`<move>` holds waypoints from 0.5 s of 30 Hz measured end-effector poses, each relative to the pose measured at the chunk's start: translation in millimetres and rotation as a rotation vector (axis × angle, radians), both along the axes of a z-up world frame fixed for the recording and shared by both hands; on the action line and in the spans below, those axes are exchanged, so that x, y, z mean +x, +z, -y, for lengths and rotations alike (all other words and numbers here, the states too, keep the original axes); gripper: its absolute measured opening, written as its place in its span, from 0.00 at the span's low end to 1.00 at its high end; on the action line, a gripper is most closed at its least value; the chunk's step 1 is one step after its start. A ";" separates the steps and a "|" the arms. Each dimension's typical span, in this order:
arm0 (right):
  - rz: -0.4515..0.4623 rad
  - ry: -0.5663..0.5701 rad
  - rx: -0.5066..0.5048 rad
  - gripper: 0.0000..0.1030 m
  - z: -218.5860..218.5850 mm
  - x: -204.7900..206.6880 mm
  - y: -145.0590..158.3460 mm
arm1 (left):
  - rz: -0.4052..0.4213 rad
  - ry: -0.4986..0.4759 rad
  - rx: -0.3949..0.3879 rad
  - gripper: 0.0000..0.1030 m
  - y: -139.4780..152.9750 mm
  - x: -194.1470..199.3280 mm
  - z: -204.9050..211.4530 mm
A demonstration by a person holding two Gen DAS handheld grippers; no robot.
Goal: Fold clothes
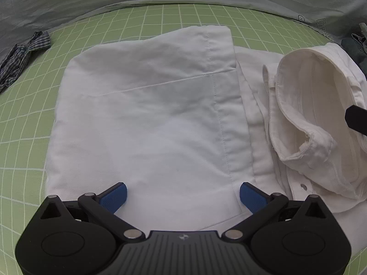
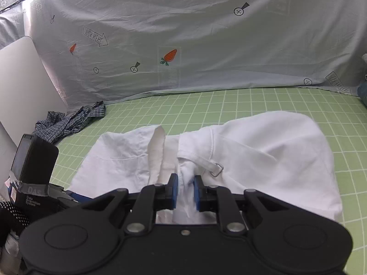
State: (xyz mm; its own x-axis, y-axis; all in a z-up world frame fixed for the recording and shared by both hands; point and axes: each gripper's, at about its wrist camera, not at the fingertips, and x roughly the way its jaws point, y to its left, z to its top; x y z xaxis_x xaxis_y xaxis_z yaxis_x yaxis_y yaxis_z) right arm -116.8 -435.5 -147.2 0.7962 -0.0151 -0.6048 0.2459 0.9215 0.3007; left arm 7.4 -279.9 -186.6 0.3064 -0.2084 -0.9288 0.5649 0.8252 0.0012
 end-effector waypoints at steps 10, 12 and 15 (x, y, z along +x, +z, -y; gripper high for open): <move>-0.176 -0.036 0.079 0.30 9.5 13.1 -39.3 | 0.002 -0.017 0.035 1.00 -3.1 -1.4 -4.2; -0.147 -0.039 0.042 0.44 7.6 5.3 -27.1 | 0.002 -0.013 0.034 1.00 -3.4 -0.6 -4.3; -0.032 -0.145 -0.048 0.57 9.1 -21.1 -3.7 | 0.004 -0.009 0.035 1.00 -3.7 0.6 -3.7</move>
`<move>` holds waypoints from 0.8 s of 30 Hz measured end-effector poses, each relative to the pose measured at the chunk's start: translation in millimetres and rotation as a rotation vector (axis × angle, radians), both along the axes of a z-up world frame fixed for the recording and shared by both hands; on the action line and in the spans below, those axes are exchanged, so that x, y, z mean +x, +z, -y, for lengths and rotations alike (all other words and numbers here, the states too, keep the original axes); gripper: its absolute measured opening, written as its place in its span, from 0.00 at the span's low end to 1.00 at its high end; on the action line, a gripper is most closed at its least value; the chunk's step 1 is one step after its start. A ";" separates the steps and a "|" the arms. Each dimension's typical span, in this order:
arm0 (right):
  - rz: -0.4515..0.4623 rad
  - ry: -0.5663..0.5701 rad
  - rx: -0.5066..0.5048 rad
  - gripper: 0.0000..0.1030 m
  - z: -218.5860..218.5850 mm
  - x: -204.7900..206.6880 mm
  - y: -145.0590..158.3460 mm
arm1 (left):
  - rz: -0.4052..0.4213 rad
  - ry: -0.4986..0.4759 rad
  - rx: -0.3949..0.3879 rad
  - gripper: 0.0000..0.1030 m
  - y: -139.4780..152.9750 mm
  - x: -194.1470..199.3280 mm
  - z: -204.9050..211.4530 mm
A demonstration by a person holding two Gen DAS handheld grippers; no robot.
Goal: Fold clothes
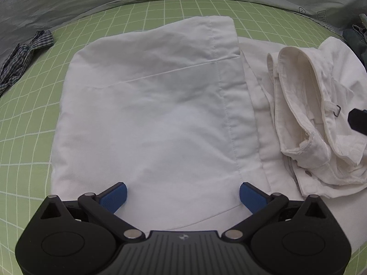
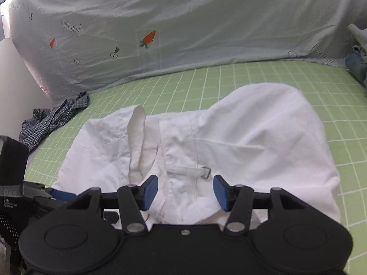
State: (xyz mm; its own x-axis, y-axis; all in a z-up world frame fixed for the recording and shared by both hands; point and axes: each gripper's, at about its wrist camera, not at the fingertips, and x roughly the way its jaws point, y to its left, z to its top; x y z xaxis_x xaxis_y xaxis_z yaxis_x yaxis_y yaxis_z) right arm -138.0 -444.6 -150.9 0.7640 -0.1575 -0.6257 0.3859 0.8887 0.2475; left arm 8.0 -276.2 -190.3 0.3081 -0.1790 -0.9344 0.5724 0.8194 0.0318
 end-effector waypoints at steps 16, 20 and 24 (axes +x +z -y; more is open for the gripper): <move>-0.075 -0.433 0.208 0.87 99.5 -51.3 -58.3 | 0.002 0.014 -0.003 1.00 -1.2 1.7 1.1; -0.036 -0.395 0.264 0.62 102.4 -48.1 -63.0 | -0.001 0.017 -0.003 1.00 -2.2 4.4 1.6; -0.021 -0.352 0.267 0.37 98.4 -44.6 -59.0 | -0.003 0.020 -0.004 1.00 -2.4 4.8 2.0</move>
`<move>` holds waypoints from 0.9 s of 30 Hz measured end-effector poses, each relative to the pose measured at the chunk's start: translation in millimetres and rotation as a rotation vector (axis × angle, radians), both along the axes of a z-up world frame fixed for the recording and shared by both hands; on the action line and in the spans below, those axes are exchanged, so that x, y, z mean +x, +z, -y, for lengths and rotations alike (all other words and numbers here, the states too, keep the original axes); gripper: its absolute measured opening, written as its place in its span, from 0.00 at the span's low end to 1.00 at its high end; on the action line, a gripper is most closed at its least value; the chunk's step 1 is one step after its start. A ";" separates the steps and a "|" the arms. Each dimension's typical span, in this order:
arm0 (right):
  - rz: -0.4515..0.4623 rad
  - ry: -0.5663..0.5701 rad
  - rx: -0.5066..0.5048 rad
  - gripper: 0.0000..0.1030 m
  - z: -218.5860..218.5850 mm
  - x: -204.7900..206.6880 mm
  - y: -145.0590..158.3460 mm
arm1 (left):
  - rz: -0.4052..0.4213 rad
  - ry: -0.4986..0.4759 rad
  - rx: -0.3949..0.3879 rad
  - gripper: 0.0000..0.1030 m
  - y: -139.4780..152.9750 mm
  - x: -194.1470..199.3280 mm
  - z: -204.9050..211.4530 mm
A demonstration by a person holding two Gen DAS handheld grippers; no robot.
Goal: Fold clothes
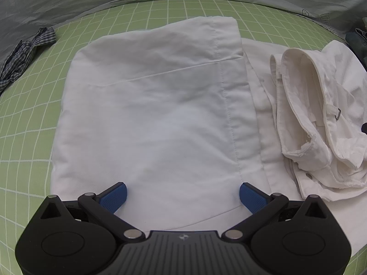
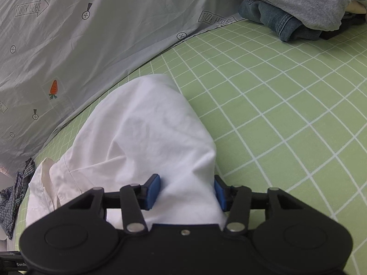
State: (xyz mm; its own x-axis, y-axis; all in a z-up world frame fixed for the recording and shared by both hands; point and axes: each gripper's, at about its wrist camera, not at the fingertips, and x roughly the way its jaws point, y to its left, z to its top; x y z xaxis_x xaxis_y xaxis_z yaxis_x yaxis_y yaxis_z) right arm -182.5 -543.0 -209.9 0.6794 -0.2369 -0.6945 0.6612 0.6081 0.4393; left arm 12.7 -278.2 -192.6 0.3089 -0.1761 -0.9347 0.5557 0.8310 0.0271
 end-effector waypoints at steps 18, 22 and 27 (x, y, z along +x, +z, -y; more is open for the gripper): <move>0.135 0.214 -0.201 0.12 -69.1 14.0 90.3 | 0.024 -0.005 0.035 1.00 4.5 -3.0 -4.4; 0.176 0.266 -0.216 0.11 -94.1 22.1 109.0 | 0.040 0.019 0.015 1.00 15.0 -1.6 -20.8; 0.204 0.324 -0.218 0.12 -128.6 36.7 120.2 | 0.061 0.051 -0.026 1.00 29.4 0.9 -51.0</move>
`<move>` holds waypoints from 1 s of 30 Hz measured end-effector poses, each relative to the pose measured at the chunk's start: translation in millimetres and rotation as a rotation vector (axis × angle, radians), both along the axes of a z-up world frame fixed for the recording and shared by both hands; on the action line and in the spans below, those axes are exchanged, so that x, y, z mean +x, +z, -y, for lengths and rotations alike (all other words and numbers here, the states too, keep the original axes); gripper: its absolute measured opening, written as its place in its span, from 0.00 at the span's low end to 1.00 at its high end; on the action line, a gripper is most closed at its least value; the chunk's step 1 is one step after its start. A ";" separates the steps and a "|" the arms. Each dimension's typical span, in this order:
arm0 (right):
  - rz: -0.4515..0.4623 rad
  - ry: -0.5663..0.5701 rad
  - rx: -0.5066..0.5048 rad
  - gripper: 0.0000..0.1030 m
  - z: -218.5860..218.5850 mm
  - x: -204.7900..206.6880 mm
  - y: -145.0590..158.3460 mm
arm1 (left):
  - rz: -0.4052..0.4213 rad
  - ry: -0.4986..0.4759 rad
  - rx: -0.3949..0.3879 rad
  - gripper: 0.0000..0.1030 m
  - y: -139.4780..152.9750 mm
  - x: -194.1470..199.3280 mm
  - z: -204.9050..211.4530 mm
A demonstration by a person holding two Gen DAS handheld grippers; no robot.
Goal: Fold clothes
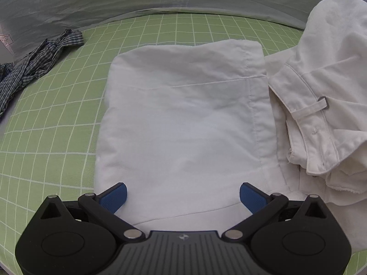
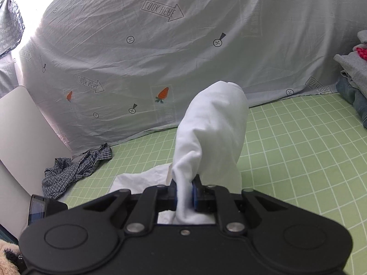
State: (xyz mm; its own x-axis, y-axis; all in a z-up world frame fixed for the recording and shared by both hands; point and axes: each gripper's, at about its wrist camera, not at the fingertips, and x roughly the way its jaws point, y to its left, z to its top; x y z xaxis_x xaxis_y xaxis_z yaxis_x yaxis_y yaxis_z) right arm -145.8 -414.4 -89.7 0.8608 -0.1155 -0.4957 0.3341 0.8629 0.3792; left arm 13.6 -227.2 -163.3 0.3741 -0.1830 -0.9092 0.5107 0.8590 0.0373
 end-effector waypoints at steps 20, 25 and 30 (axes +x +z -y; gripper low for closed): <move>-0.129 0.045 0.167 0.13 -125.3 107.4 -62.3 | 0.048 -0.018 0.008 1.00 4.7 -5.1 -140.3; -0.217 0.035 0.168 0.15 -142.5 120.7 -96.9 | 0.053 0.034 0.014 1.00 4.3 -0.9 -172.4; -0.246 0.030 0.140 0.17 -149.3 124.5 -98.9 | 0.050 0.091 -0.015 1.00 5.9 5.9 -189.8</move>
State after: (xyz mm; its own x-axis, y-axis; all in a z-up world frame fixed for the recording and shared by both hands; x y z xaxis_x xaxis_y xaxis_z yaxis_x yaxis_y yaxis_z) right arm -21.3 -265.1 -188.6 0.7147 -0.0074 -0.6994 0.4056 0.8190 0.4059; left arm 19.5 -37.3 -157.4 0.4344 -0.1600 -0.8864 0.4286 0.9023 0.0472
